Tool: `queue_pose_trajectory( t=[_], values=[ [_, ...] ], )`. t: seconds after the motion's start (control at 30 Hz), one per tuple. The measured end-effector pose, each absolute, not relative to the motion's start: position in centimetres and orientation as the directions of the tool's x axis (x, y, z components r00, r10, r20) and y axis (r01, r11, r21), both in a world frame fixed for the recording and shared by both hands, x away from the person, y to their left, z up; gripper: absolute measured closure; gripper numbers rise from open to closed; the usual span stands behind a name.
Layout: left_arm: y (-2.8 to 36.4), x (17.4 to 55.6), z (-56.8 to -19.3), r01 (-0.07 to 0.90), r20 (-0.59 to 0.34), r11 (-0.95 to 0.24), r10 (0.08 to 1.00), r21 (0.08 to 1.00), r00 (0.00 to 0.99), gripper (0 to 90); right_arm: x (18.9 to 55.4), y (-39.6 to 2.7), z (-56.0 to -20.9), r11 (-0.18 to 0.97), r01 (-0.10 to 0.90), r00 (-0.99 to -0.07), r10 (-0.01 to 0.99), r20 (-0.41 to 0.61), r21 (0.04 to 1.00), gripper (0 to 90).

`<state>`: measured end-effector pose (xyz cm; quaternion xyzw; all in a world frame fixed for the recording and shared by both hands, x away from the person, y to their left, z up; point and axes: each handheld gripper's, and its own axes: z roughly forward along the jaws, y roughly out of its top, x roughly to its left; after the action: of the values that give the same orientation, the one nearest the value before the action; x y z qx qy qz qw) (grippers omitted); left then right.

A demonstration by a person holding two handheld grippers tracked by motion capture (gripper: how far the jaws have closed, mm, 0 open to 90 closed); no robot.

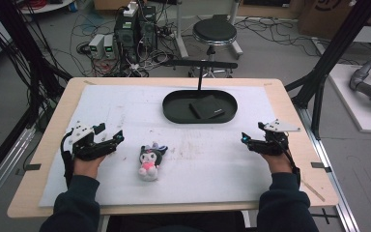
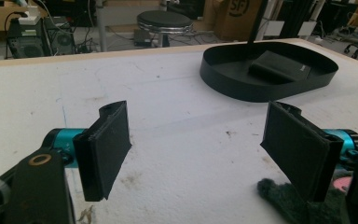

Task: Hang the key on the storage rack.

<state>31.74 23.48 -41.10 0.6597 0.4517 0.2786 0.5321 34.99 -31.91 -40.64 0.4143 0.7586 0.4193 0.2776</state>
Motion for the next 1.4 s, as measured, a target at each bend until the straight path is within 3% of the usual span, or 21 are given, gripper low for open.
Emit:
queue_pose_trajectory(
  t=[0.5, 0.97, 1.4],
  values=[
    [20.8, 31.0, -40.9, 0.399, -0.170, -0.035, 0.868, 0.916, 0.467, 23.0, 35.2, -31.4, -40.9, 0.326, 0.396, -0.518, 0.851, -0.084, 0.858, 22.0],
    [14.2, 29.6, -42.1, 0.551, -0.170, -0.163, 0.848, 0.818, 0.503, 23.1, 34.8, -31.2, -40.7, 0.330, 0.381, -0.527, 0.845, -0.090, 0.864, 22.1],
    [12.1, 28.6, -42.5, 0.621, -0.171, -0.230, 0.839, 0.749, 0.517, 22.2, 34.8, -31.2, -40.7, 0.327, 0.384, -0.533, 0.842, -0.082, 0.864, 22.2]
  ],
)
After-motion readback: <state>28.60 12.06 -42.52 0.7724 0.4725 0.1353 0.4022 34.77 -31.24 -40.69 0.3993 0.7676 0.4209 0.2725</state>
